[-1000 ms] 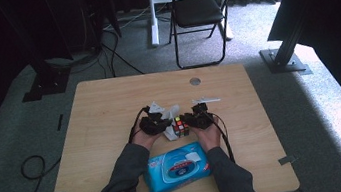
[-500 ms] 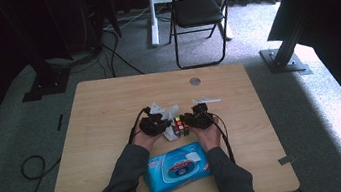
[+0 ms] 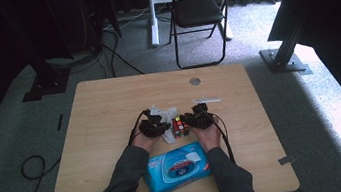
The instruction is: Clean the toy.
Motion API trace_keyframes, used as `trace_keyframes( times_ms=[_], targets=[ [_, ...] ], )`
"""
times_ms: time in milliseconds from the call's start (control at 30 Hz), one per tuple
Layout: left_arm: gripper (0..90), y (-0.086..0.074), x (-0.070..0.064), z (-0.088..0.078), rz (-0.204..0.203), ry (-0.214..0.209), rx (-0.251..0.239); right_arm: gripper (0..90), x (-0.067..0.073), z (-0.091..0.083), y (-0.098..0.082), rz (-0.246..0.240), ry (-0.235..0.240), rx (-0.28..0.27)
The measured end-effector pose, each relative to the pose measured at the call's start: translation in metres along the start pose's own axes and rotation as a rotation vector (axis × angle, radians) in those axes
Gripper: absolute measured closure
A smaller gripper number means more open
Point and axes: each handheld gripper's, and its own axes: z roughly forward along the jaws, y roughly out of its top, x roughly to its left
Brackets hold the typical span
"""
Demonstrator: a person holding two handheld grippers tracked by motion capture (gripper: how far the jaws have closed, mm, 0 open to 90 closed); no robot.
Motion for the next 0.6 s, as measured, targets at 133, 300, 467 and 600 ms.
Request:
trace_keyframes(
  times_ms=[133, 300, 467, 600],
  targets=[
    [87.8, -0.004, 0.004, 0.008, -0.022, -0.017, 0.021, 70.2, 0.000, 0.000, 0.000, 0.000, 0.002, 0.000],
    [87.7, -0.008, 0.007, 0.015, -0.034, -0.030, 0.036, 70.1, 0.000, 0.000, 0.000, 0.001, 0.003, 0.001],
    [87.7, -0.007, 0.006, 0.015, -0.030, -0.026, 0.041, 70.1, 0.000, 0.000, 0.000, 0.002, 0.003, 0.001],
    [87.6, -0.007, 0.006, 0.015, -0.028, -0.027, 0.042, 70.2, -0.001, 0.000, 0.000, 0.002, 0.003, 0.002]
  ],
)
